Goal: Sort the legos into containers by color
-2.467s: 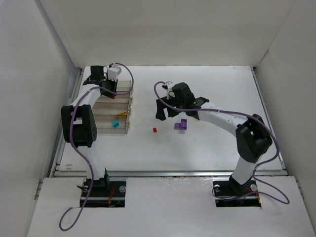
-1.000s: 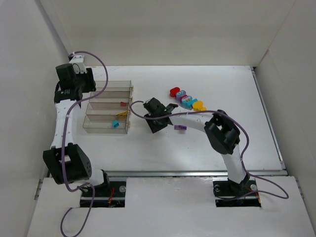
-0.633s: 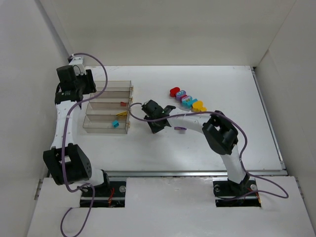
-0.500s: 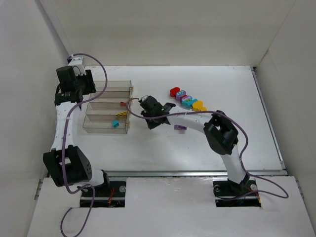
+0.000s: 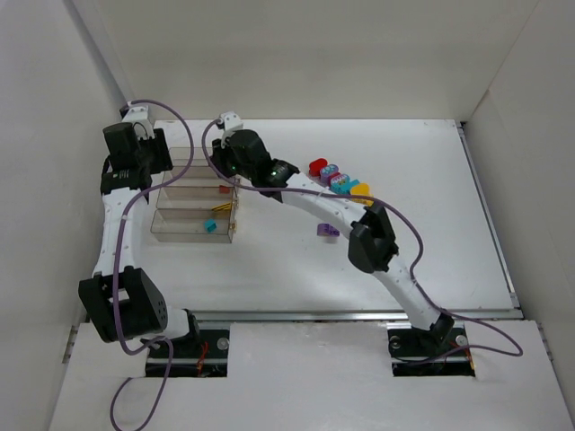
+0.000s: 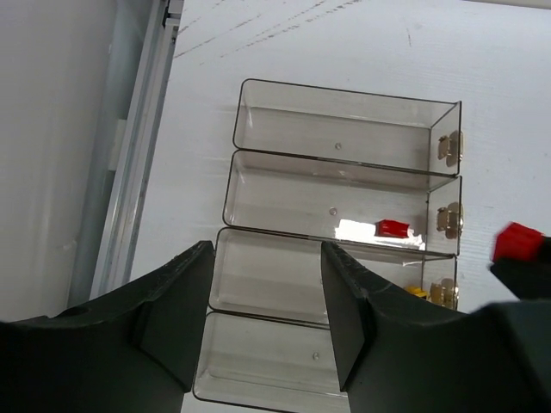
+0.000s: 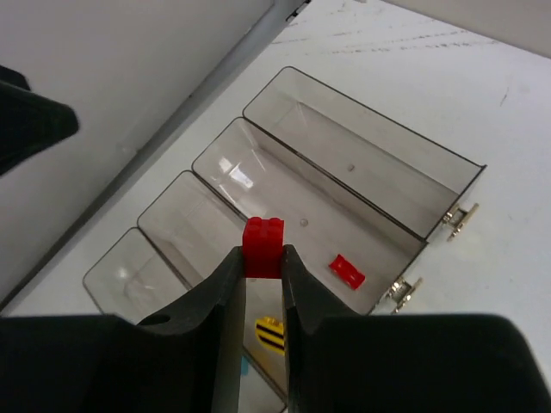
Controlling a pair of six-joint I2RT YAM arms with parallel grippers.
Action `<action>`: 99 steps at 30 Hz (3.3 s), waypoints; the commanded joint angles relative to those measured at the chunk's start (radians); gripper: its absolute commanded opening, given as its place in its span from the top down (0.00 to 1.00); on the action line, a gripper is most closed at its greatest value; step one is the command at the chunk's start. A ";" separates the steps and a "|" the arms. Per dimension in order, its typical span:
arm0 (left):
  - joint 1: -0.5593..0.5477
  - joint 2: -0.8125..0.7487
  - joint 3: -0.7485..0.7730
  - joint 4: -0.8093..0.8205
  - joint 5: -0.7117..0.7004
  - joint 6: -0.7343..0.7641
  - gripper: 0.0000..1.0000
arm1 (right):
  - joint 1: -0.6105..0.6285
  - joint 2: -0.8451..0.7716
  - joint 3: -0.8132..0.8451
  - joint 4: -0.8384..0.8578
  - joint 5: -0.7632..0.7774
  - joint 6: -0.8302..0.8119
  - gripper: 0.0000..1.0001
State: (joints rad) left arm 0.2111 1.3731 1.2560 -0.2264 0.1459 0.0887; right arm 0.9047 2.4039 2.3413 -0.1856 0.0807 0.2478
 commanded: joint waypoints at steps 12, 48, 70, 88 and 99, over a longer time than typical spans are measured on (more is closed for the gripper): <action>0.007 -0.009 -0.006 0.052 -0.055 0.006 0.50 | 0.007 0.230 0.137 0.279 0.041 0.042 1.00; 0.007 0.000 0.003 0.033 -0.055 0.016 0.50 | 0.007 0.178 0.090 0.334 0.008 0.061 0.36; -0.085 -0.029 0.168 -0.044 0.255 0.140 0.49 | -0.228 -0.709 -0.824 -0.550 0.216 0.191 0.00; -0.095 -0.126 0.165 -0.166 0.402 0.310 0.02 | -0.323 -0.609 -1.025 -0.423 0.016 0.191 0.19; -0.177 -0.126 0.131 -0.243 0.323 0.326 0.01 | -0.323 -0.565 -1.054 -0.361 -0.010 0.209 0.39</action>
State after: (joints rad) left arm 0.0444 1.2652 1.3857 -0.4698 0.4816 0.4103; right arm 0.5819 1.8263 1.2758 -0.6006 0.0883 0.4450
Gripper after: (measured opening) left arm 0.993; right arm 0.630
